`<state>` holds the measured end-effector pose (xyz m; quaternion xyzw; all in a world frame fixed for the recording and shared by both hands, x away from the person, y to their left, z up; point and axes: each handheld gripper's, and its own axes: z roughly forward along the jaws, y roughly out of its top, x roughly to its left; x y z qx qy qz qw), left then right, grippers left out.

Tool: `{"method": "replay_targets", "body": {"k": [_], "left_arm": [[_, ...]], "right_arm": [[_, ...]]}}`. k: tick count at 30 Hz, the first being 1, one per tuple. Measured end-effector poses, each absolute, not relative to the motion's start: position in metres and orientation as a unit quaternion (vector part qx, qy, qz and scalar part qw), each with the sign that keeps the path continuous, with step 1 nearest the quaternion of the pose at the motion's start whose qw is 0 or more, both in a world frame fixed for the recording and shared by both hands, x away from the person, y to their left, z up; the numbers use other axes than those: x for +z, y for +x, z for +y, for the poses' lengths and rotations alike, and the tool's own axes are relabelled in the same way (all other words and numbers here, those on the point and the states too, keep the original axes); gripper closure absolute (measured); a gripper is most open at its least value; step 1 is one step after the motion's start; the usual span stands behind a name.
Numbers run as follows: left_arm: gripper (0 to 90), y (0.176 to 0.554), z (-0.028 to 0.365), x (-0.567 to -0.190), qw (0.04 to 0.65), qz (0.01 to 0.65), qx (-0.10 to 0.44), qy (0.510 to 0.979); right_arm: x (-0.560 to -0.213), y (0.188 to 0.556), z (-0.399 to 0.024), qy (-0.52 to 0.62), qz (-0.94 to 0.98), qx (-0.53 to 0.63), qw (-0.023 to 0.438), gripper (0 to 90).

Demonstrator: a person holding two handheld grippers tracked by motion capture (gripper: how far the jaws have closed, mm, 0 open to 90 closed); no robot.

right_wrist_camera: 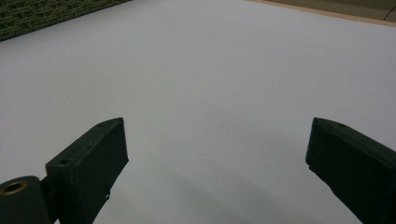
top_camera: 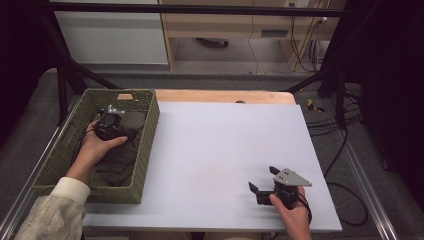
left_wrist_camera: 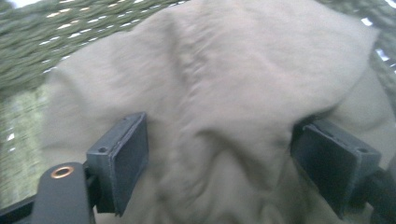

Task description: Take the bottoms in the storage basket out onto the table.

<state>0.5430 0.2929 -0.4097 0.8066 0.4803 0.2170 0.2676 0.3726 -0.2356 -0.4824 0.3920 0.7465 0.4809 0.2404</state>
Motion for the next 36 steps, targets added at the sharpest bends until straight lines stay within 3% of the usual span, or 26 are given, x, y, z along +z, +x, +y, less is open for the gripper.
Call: {"method": "replay_targets", "body": {"k": [5,13,22,27,33,36], "left_arm": [[12.0,0.543,0.287,-0.416,0.275,0.481,0.208,0.806],[11.1,0.537,0.283,-0.406,0.29,0.465,0.19,0.815],[2.2,0.547,0.281,-0.427,0.264,0.478,0.203,0.813],[2.6,0.55,0.282,-0.435,0.256,0.479,0.209,0.813],[13.9,0.55,0.284,-0.439,0.257,0.487,0.185,0.814],[30.3,0.549,0.286,-0.438,0.248,0.488,0.179,0.817]], "right_arm": [[-0.483,0.373,-0.236,0.391,0.748,0.48,0.239,5.6],[-0.483,0.373,-0.236,0.39,0.748,0.48,0.24,5.6],[-0.483,0.373,-0.236,0.391,0.747,0.481,0.24,5.5],[-0.483,0.373,-0.236,0.39,0.748,0.48,0.24,5.5],[-0.483,0.373,-0.235,0.389,0.75,0.478,0.24,5.5],[-0.483,0.373,-0.235,0.39,0.75,0.478,0.24,5.5]]}}
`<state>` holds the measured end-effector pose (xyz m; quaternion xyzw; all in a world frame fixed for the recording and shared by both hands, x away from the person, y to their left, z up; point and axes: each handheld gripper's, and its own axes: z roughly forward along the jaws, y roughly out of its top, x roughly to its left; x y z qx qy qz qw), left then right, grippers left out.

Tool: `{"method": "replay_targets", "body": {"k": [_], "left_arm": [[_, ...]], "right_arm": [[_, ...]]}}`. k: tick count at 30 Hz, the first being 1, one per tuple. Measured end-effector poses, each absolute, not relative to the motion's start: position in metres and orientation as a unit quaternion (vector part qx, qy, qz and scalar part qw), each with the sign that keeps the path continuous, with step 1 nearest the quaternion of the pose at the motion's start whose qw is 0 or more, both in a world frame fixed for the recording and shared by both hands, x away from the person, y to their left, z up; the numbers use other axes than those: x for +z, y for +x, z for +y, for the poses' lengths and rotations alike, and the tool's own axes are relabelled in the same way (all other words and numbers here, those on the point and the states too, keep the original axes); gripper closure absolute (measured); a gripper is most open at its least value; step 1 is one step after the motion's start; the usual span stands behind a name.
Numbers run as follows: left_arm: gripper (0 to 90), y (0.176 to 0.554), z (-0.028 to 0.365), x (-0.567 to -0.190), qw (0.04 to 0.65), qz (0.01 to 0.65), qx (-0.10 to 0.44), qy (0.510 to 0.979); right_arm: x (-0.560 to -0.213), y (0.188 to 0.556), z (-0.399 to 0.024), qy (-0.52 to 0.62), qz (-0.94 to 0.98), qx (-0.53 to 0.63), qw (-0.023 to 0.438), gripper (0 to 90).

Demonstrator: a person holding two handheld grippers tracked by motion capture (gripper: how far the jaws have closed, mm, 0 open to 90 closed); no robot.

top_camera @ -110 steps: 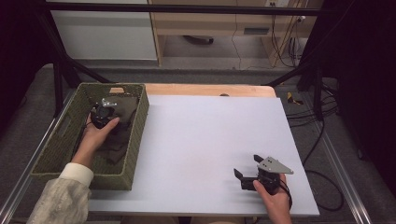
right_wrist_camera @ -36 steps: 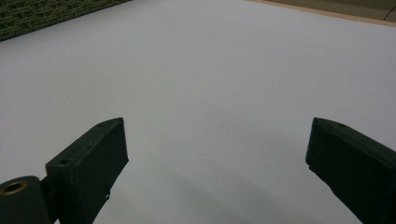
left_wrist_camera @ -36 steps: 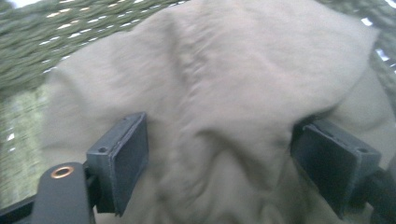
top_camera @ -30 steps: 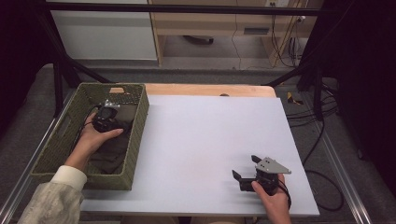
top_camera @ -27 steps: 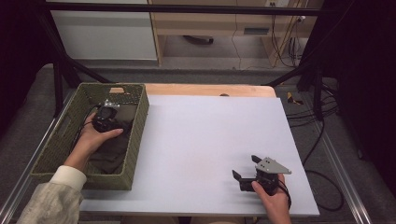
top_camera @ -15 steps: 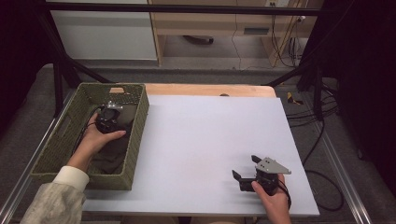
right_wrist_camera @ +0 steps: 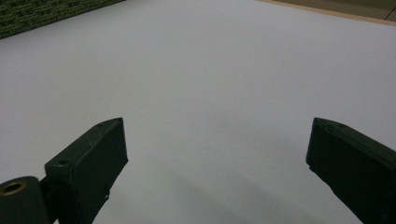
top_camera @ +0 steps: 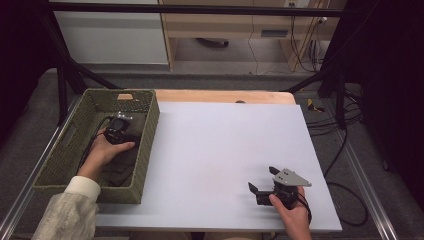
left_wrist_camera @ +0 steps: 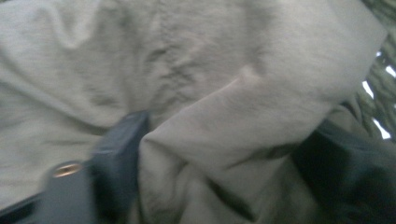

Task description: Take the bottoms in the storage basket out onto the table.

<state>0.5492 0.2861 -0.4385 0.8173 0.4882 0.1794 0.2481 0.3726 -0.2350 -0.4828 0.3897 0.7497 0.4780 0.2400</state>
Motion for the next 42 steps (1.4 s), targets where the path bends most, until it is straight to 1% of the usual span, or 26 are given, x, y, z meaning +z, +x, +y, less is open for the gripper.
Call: {"method": "replay_targets", "body": {"k": [1,5,11,13,17,26,36,42], "left_arm": [[36.8,0.549,0.287,-0.438,0.247,0.49,0.178,0.817],[57.0,0.55,0.289,-0.439,0.245,0.494,0.165,0.817],[77.0,0.548,0.289,-0.434,0.241,0.483,0.166,0.825],[81.0,0.547,0.291,-0.429,0.247,0.483,0.167,0.824],[83.5,0.545,0.3,-0.416,0.276,0.497,0.169,0.805],[84.6,0.535,0.314,-0.382,0.321,0.487,0.216,0.783],[84.7,0.525,0.319,-0.352,0.359,0.478,0.244,0.763],[84.7,0.522,0.32,-0.34,0.376,0.473,0.248,0.757]], "right_arm": [[-0.483,0.373,-0.235,0.39,0.75,0.478,0.24,5.5],[-0.483,0.373,-0.235,0.388,0.751,0.478,0.24,5.6],[-0.483,0.373,-0.235,0.388,0.752,0.477,0.239,5.7],[-0.483,0.373,-0.235,0.388,0.751,0.477,0.24,5.6],[-0.483,0.373,-0.235,0.388,0.751,0.478,0.24,5.6],[-0.483,0.373,-0.235,0.389,0.75,0.479,0.24,5.6],[-0.482,0.372,-0.236,0.391,0.746,0.483,0.241,5.5],[-0.481,0.372,-0.238,0.392,0.742,0.486,0.244,5.5]]}}
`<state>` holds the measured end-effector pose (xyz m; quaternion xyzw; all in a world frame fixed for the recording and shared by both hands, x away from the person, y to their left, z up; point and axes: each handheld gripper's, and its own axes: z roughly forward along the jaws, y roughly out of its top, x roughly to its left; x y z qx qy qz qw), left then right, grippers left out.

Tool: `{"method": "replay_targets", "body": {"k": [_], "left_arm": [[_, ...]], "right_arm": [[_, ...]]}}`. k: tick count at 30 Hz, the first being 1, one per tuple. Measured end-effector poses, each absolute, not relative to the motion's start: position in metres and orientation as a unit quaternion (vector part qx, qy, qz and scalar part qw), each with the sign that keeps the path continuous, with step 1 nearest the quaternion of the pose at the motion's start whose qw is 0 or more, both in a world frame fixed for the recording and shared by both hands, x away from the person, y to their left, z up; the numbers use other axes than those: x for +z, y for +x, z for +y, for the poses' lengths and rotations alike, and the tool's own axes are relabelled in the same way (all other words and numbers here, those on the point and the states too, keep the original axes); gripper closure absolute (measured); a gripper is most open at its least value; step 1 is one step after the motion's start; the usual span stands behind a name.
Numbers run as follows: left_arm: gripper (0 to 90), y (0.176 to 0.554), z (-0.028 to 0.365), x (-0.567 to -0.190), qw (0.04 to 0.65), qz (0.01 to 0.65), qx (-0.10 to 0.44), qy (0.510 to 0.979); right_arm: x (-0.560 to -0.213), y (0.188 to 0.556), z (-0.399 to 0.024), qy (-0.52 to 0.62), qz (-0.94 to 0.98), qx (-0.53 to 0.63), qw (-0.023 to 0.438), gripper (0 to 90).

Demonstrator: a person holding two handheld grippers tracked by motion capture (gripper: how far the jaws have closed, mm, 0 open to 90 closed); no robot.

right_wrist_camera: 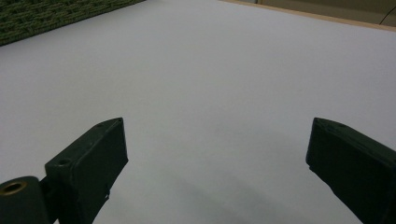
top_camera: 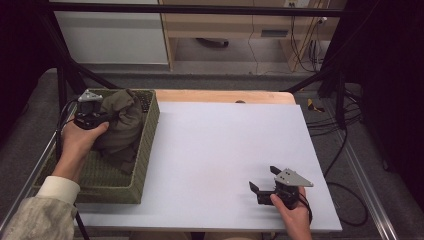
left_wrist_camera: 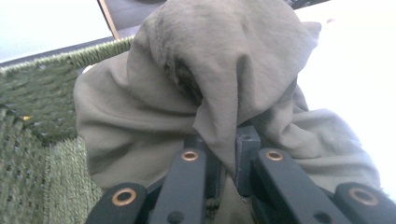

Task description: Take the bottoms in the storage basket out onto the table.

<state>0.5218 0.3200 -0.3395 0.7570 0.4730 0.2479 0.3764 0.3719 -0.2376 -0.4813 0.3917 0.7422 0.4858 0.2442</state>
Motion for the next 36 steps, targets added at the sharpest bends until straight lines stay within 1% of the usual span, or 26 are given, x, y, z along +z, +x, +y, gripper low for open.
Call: {"method": "replay_targets", "body": {"k": [10,36], "left_arm": [[84.7,0.518,0.315,-0.321,0.393,0.46,0.253,0.755],[84.7,0.511,0.311,-0.292,0.414,0.447,0.265,0.747]], "right_arm": [[-0.48,0.371,-0.239,0.392,0.739,0.49,0.246,5.5],[-0.478,0.37,-0.24,0.391,0.735,0.493,0.252,5.5]]}}
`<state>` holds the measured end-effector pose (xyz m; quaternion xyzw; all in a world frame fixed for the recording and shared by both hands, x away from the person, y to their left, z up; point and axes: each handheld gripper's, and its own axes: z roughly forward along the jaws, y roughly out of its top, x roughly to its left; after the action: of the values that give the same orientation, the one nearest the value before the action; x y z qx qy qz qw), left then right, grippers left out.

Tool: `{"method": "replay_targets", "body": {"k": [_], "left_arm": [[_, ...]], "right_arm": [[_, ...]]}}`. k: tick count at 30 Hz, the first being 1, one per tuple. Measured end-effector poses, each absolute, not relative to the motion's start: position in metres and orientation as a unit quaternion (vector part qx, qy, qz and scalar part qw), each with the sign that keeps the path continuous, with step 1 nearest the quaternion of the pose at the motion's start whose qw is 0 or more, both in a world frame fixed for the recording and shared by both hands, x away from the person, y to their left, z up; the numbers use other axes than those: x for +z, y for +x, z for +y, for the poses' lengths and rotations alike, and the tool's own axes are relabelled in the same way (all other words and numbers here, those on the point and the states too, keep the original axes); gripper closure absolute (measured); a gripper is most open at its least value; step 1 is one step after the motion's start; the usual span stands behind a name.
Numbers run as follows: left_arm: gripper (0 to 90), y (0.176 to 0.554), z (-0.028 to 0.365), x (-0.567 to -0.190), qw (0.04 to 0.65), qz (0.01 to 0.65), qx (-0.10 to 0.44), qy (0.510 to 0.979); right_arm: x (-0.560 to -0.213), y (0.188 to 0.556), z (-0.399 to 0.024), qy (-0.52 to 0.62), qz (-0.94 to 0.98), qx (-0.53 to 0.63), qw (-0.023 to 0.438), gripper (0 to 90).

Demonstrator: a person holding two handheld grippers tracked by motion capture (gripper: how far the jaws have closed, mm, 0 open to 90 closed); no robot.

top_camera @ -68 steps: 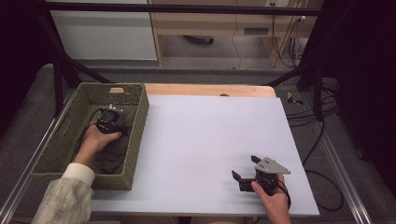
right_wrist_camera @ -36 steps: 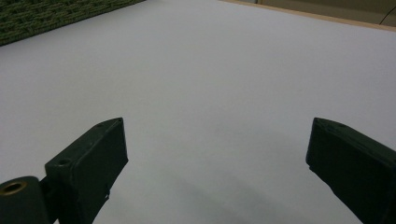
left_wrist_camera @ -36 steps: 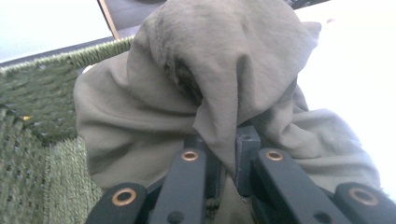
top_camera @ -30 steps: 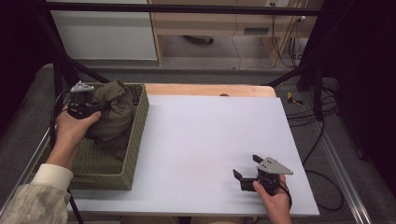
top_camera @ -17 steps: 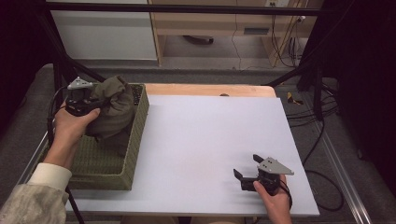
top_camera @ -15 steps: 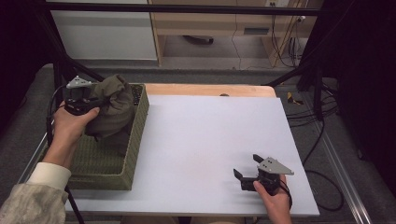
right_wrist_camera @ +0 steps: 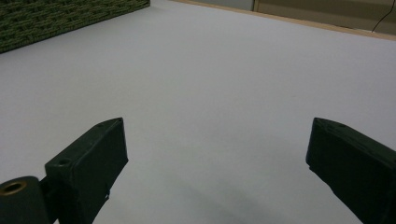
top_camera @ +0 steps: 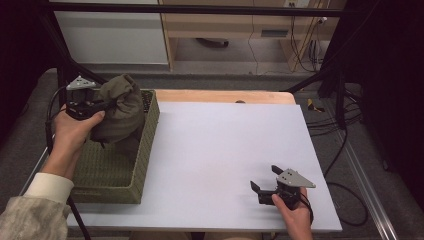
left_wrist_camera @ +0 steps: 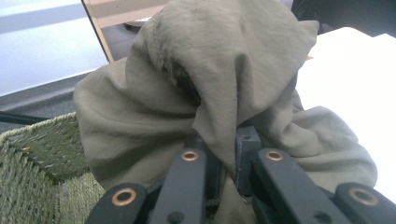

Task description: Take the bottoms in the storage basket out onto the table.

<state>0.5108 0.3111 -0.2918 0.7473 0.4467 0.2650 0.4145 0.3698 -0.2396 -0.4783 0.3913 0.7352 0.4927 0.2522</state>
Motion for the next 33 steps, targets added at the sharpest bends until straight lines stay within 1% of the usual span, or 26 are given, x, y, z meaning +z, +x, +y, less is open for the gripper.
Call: {"method": "replay_targets", "body": {"k": [10,23,33], "left_arm": [[84.7,0.507,0.314,-0.284,0.427,0.446,0.263,0.741],[84.7,0.499,0.32,-0.267,0.464,0.442,0.255,0.724],[84.6,0.493,0.316,-0.255,0.48,0.431,0.254,0.72]], "right_arm": [[-0.478,0.37,-0.24,0.392,0.735,0.492,0.253,5.5],[-0.478,0.37,-0.24,0.393,0.734,0.493,0.254,5.5],[-0.478,0.37,-0.24,0.394,0.733,0.493,0.254,5.5]]}}
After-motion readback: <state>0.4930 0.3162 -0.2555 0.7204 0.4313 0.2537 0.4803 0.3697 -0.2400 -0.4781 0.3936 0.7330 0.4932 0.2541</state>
